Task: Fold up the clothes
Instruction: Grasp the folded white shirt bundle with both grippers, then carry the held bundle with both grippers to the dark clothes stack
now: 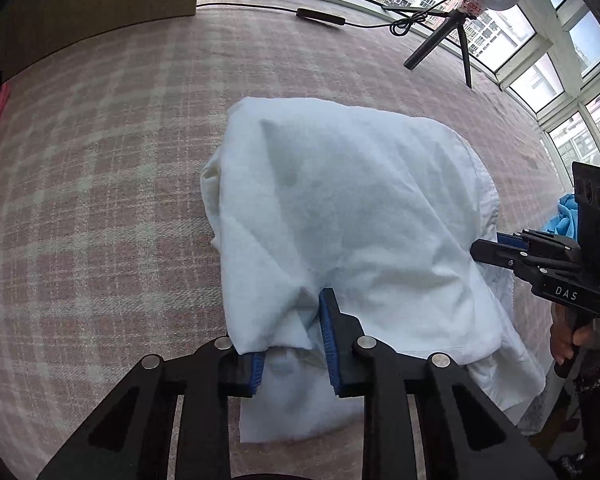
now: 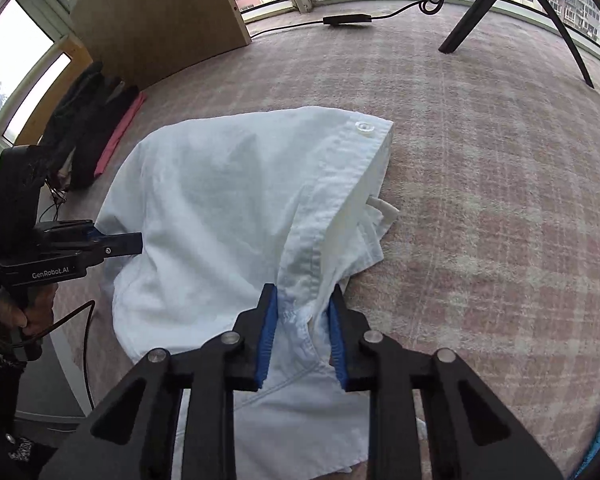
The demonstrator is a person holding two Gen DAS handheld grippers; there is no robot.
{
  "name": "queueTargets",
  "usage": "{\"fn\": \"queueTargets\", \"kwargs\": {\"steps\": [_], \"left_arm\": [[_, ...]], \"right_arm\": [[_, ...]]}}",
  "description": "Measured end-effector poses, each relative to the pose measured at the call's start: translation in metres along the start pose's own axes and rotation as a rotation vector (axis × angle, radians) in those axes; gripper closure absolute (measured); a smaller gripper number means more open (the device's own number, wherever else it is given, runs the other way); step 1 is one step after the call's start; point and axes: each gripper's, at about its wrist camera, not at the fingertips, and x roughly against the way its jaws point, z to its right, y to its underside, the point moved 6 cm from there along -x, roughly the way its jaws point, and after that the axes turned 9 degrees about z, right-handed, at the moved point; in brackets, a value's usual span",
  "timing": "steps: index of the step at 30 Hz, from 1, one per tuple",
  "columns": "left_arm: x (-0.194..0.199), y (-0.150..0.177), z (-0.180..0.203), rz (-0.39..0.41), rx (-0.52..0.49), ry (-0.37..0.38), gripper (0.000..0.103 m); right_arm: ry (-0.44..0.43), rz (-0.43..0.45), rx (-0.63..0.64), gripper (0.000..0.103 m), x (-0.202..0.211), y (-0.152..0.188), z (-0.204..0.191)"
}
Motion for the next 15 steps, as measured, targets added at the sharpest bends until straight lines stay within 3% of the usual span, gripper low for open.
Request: {"fn": "queueTargets", "kwargs": {"steps": [4, 8, 15], "left_arm": [[0.012, -0.007, 0.005, 0.034, 0.004, 0.031, 0.092], [0.027, -0.015, 0.01, 0.07, 0.007, 0.064, 0.093], [0.106, -0.047, 0.006, 0.213, -0.083, 0.086, 0.093]], "right_arm": [[-0.076, 0.006, -0.042, 0.093, 0.006, -0.003, 0.0], [-0.123, 0.078, -0.063, 0.094, 0.041, -0.018, -0.017], [-0.126, 0.199, 0.041, 0.094, 0.102, -0.057, -0.075]]}}
